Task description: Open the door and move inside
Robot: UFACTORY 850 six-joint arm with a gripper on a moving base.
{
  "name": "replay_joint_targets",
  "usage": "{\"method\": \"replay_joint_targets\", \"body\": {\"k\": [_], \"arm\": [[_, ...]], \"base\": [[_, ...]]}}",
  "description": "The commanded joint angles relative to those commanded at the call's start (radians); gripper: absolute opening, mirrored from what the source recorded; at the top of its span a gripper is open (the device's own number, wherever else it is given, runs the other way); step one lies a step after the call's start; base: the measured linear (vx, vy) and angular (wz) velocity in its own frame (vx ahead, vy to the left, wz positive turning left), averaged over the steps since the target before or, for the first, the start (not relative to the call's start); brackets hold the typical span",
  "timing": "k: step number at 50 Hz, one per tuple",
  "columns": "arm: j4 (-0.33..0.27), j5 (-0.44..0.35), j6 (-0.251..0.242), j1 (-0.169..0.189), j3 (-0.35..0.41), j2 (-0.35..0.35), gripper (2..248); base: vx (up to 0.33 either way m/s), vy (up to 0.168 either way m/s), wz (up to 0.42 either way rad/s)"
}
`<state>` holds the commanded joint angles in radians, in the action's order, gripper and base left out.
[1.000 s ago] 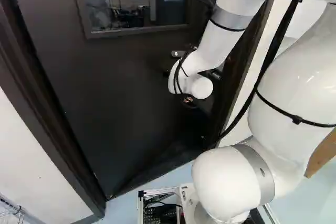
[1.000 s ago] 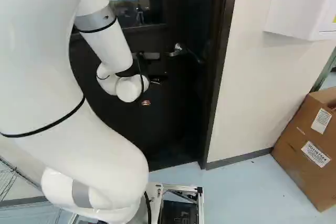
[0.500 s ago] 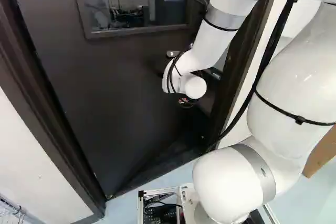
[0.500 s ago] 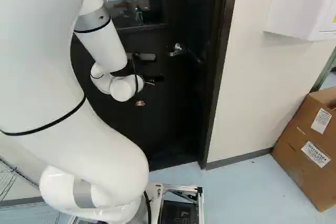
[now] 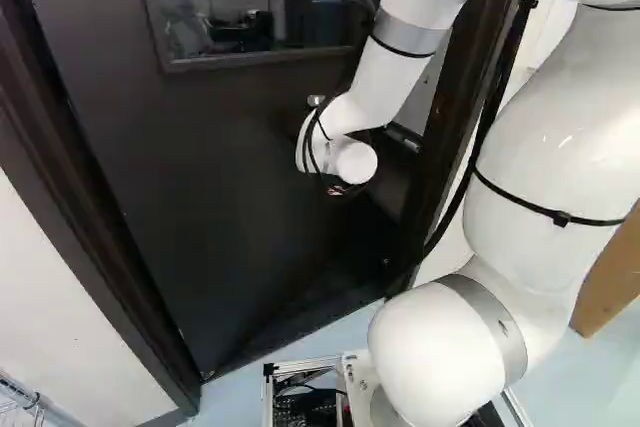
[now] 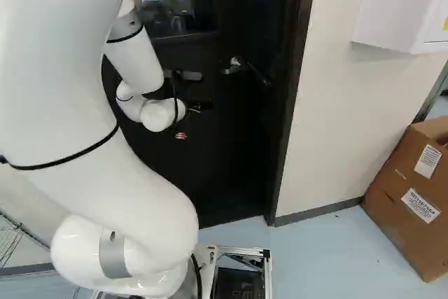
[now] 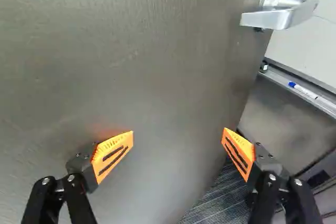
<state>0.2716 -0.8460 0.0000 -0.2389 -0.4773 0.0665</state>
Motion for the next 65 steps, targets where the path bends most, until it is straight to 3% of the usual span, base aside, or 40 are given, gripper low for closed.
{"method": "replay_joint_targets", "body": {"k": [65], "arm": [[0.008, 0.000, 0.000, -0.172, -0.211, 0.189, 247]], "base": [[0.000, 0.000, 0.000]]}}
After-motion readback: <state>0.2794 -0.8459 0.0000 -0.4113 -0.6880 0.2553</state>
